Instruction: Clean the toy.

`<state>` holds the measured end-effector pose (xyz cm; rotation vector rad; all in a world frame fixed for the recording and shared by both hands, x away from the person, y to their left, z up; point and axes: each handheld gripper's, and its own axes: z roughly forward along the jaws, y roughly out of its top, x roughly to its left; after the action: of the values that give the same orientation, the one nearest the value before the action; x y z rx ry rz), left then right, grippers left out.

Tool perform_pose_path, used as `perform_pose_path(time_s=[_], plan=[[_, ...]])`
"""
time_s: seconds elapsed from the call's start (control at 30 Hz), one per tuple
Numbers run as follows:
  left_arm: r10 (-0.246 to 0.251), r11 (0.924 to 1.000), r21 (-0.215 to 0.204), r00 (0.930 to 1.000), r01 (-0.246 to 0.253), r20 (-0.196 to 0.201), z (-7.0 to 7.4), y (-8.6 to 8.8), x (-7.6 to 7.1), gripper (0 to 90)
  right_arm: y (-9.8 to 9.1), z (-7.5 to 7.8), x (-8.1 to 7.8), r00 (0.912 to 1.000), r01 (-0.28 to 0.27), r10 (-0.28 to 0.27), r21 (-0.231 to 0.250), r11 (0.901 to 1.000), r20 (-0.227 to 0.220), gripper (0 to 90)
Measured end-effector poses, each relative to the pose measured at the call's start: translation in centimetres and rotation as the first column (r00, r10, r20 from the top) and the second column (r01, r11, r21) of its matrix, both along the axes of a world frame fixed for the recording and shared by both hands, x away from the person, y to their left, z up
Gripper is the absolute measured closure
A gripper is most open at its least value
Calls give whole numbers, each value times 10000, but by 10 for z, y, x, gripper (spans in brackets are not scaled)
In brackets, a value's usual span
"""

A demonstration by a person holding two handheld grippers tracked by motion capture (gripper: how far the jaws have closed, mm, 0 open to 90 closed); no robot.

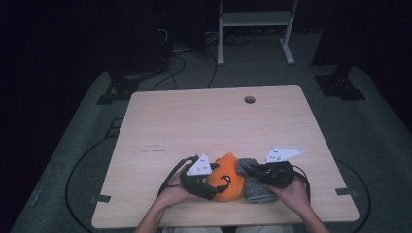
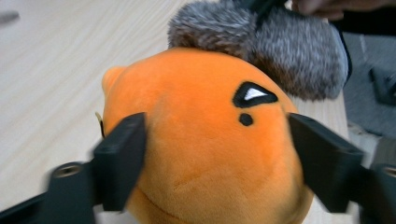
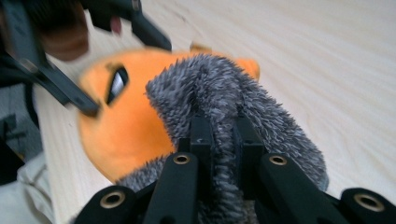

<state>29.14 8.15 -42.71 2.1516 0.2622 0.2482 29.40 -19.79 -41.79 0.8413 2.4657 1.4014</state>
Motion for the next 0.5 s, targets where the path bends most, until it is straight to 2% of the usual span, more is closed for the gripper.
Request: perform_pose_path(time_s=[0.07, 0.13, 0.17, 0.23, 0.3, 0.33, 0.5], plan=[[-592, 9981, 201, 9958, 580, 699, 0, -3, -7, 327, 1, 7, -3, 9997, -212, 207, 351, 9992, 157, 809], [-1117, 9934, 399, 9865, 1076, 1196, 0, -8, -13, 342, 5, 13, -5, 9990, -368, 355, 480, 9982, 275, 809], [-1224, 9920, 488, 9834, 1168, 1339, 1, -9, -15, 345, 7, 14, -6, 9985, -463, 450, 432, 9980, 308, 809], [-1222, 9921, 452, 9839, 1172, 1301, 0, -8, -13, 348, 9, 11, -6, 9982, -516, 509, 197, 9985, 328, 809], [-1076, 9939, 356, 9866, 1040, 1225, -1, -5, -11, 352, 6, 5, -2, 9990, -437, 435, 267, 9987, 86, 809], [-984, 9950, 311, 9881, 954, 1182, -1, -4, -10, 352, 3, 2, 0, 9994, -340, 340, 274, 9990, -10, 810], [-657, 9978, 166, 9929, 643, 997, -3, 2, -6, 352, -12, -8, 3, 9990, 365, -375, -409, 9985, -246, 809]])
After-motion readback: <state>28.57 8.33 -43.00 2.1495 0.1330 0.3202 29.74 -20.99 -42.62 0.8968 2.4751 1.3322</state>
